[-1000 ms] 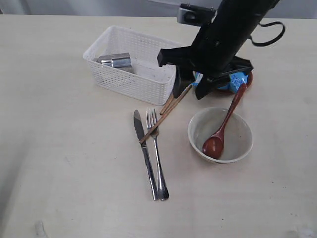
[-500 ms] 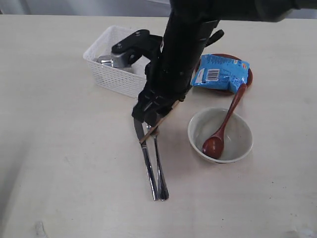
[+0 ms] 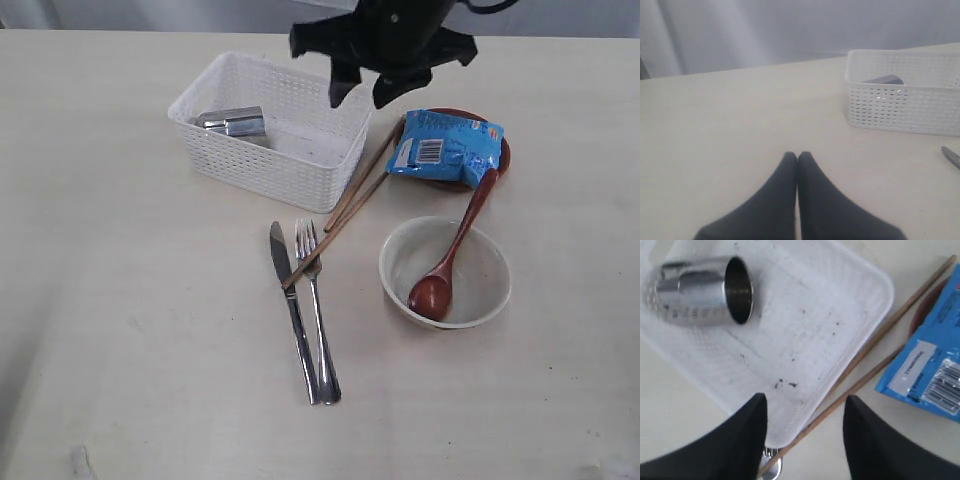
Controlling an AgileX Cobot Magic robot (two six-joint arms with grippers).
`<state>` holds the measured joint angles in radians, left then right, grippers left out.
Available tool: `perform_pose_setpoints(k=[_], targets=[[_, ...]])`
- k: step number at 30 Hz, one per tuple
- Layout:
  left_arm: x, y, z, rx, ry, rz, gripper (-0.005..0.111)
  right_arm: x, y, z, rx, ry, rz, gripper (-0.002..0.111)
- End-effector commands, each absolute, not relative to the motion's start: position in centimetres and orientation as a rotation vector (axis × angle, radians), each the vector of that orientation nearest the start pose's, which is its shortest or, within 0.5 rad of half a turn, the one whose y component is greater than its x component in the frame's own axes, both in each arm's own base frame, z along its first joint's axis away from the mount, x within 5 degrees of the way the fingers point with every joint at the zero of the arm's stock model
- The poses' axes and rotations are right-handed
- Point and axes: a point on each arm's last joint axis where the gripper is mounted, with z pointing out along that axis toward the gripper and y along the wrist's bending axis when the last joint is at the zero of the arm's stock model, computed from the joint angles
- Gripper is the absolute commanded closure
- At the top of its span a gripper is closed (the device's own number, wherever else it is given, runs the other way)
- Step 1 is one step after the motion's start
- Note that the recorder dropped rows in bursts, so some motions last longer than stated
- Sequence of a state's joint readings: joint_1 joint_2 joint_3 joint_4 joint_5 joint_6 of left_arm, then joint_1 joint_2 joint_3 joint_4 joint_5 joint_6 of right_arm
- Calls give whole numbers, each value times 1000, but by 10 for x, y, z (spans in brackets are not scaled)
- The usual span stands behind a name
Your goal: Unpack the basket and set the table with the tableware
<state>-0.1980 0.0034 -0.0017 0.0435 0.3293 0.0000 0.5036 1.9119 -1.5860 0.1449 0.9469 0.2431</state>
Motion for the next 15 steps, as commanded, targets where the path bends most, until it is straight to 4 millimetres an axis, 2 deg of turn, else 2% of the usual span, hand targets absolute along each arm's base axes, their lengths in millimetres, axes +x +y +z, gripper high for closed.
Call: perform_pose_setpoints(k=[1, 3, 4, 11, 15], targets=[[53, -9, 184, 207, 1799, -93, 107, 373, 196, 234, -181, 2893, 456, 82], [53, -9, 184, 207, 1799, -93, 107, 378, 199, 220, -209, 2930, 448, 91], [53, -9, 184, 207, 1799, -93, 107, 381, 200, 215, -210, 2938, 450, 92], [53, -9, 184, 207, 1799, -93, 107, 405, 222, 186, -167, 2958, 548, 91], [53, -9, 184, 207, 1799, -93, 107, 413, 239, 179, -223, 2953, 630, 91]])
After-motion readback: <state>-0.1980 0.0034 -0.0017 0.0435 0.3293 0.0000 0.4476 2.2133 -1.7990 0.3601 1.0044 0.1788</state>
